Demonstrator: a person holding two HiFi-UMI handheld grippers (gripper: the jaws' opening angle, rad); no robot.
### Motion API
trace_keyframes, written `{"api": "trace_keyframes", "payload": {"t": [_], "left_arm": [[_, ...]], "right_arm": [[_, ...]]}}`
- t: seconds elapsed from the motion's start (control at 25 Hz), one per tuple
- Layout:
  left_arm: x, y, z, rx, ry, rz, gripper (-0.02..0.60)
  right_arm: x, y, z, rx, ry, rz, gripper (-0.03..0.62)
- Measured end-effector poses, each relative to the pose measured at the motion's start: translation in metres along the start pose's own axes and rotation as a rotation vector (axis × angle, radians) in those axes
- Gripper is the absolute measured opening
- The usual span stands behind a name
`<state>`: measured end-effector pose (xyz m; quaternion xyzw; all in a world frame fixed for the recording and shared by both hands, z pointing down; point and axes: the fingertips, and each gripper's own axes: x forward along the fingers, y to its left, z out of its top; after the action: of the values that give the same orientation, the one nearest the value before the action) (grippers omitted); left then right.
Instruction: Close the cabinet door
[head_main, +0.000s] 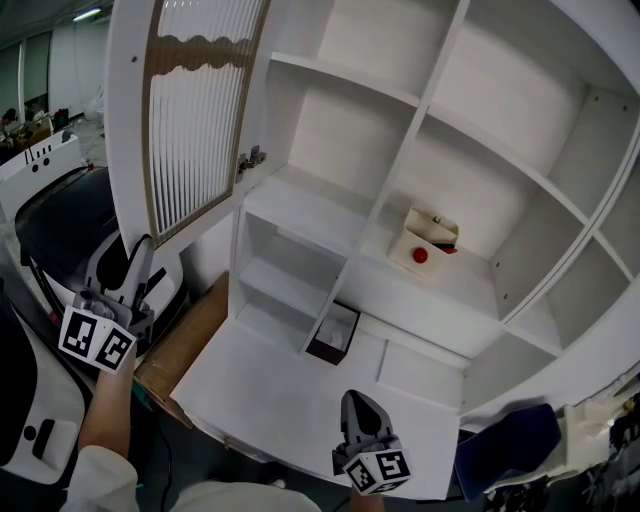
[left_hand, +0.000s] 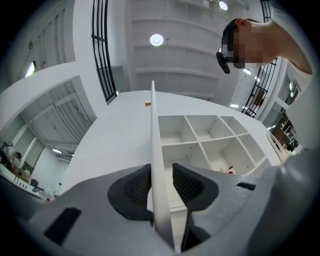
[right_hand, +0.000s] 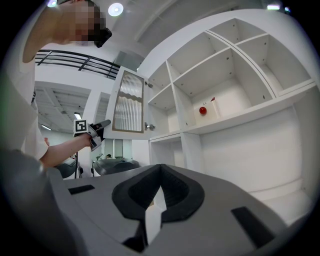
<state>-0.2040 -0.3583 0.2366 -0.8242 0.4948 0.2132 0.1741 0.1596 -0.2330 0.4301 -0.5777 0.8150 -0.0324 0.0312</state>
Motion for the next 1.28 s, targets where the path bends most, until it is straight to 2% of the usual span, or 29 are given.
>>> {"api": "trace_keyframes", "payload": {"t": [0.32,0.6,0.96,1.28], "left_arm": [[-0.001,-0.002,0.0,-0.01,-0.002,0.001,0.105],[-0.002,-0.008,0.001,0.015,0.017,0.007,0.075],[0.0,-0.039,0.002,0.097,0.019,-0.022,0.078],[0.003,-0.066,0.002,0.111,-0.005,-0.048,0.087]], "right_arm": [[0.0,-0.002,-0.002,0.003,-0.002,0.007,-0.003],[-0.003,-0.006,0.0,0.003,-0.009,0.008,-0.003],[0.001,-0.007,0.004,-0.004,-0.014,0.022,-0.003],[0.006,-0.005,0.01,-0.01,-0.024,0.043,-0.003]]}}
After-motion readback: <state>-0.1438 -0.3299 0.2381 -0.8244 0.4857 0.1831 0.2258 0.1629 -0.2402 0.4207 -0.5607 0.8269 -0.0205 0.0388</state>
